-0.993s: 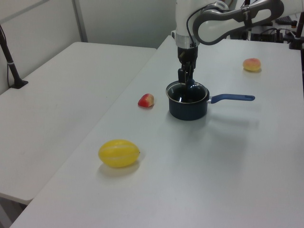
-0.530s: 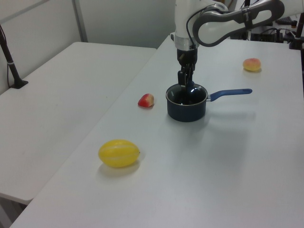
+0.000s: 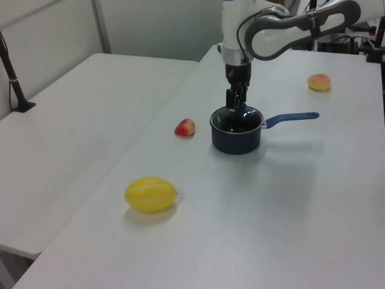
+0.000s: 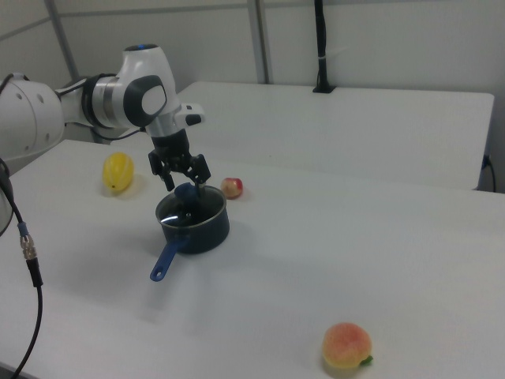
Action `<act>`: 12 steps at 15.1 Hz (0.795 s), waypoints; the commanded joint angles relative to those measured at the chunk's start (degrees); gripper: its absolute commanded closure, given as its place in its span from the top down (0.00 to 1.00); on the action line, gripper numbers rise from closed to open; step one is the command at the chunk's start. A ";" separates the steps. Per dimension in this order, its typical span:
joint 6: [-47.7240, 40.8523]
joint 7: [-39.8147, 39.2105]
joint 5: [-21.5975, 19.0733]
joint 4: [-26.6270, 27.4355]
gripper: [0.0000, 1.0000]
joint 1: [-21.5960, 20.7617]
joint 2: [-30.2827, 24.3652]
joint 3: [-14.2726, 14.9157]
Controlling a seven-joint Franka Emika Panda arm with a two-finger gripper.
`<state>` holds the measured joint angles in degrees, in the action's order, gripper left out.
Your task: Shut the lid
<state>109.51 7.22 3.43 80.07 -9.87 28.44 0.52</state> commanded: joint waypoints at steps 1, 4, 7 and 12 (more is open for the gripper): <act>-0.35 1.13 0.18 5.26 1.00 0.29 -8.12 -0.35; -5.86 1.21 -0.09 7.82 1.00 1.52 -16.12 -0.17; -12.72 1.13 -3.94 7.74 1.00 3.45 -22.71 0.27; -20.29 1.21 -7.03 8.08 1.00 4.77 -30.02 0.36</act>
<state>90.83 7.64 -2.11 84.97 -4.98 2.38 0.68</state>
